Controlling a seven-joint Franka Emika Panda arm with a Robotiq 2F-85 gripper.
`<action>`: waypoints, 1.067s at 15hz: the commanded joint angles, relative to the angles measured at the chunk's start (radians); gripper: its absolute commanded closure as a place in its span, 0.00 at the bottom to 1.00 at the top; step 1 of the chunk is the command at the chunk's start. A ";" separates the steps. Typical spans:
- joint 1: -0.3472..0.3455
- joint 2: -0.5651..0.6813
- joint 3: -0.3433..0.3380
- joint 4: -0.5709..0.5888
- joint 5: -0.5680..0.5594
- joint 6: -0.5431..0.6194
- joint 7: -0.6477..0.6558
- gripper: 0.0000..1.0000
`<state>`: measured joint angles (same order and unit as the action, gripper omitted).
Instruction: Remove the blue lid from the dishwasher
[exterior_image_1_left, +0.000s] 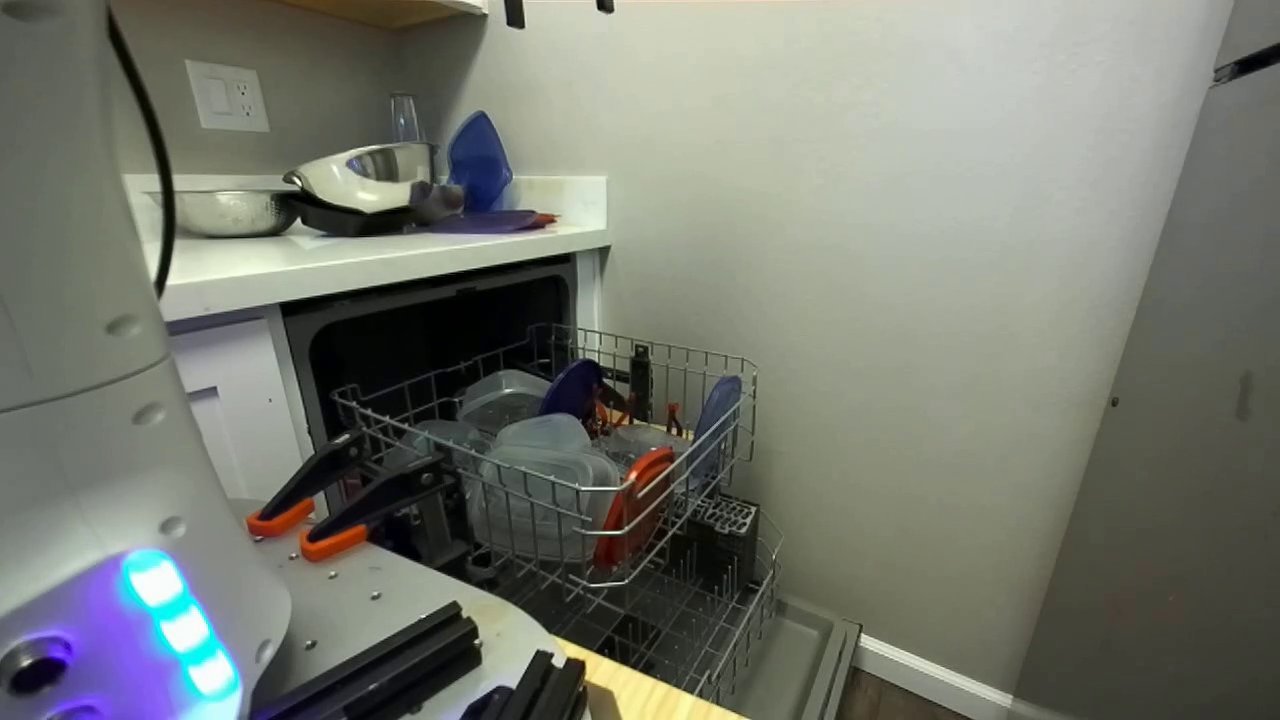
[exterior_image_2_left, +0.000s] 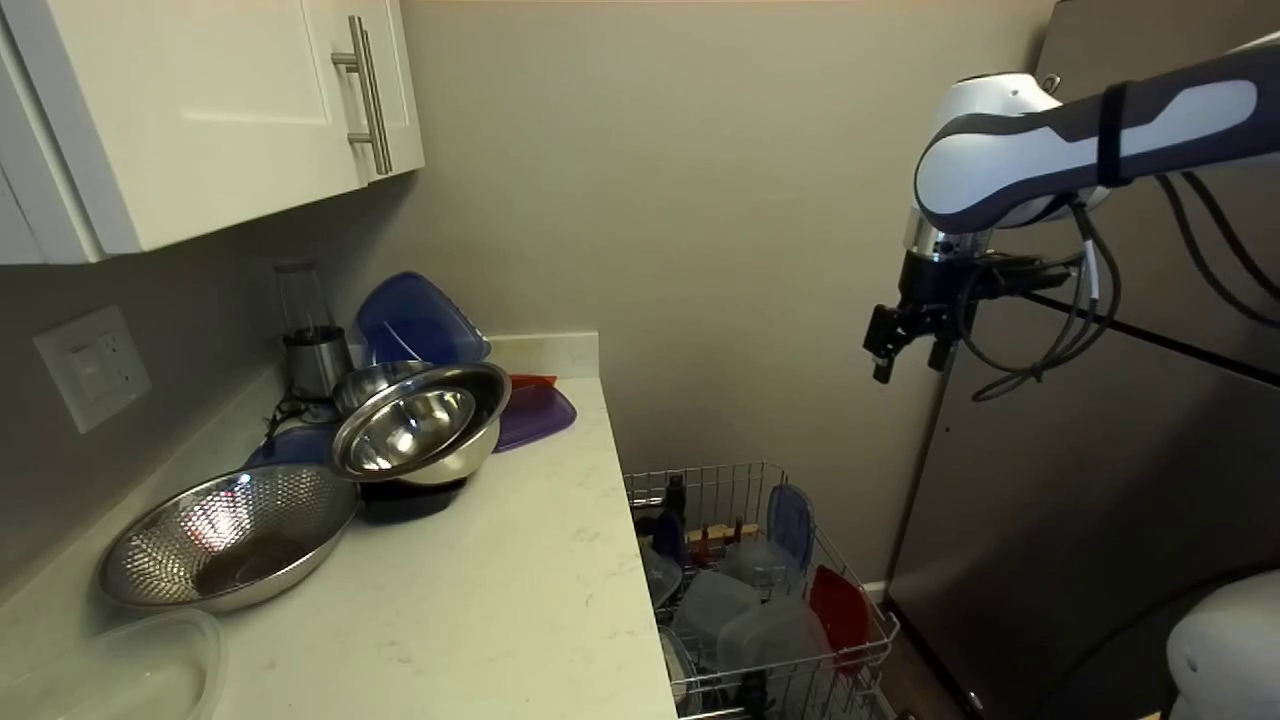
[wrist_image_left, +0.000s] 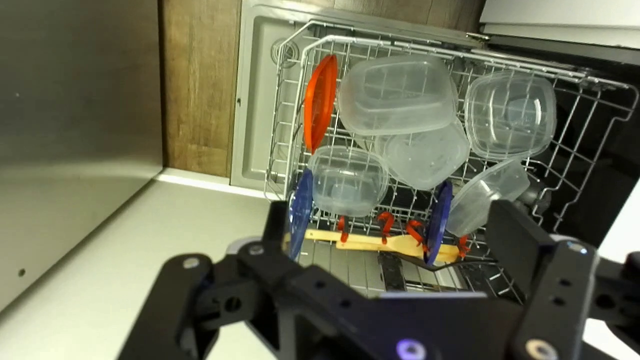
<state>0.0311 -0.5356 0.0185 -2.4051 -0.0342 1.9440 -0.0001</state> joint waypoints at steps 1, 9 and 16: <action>0.007 0.185 0.016 0.178 -0.032 0.027 -0.047 0.00; 0.012 0.461 0.031 0.293 -0.025 0.195 0.015 0.00; 0.021 0.648 0.031 0.302 0.011 0.321 0.031 0.00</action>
<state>0.0463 0.0582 0.0433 -2.1306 -0.0415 2.2539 0.0249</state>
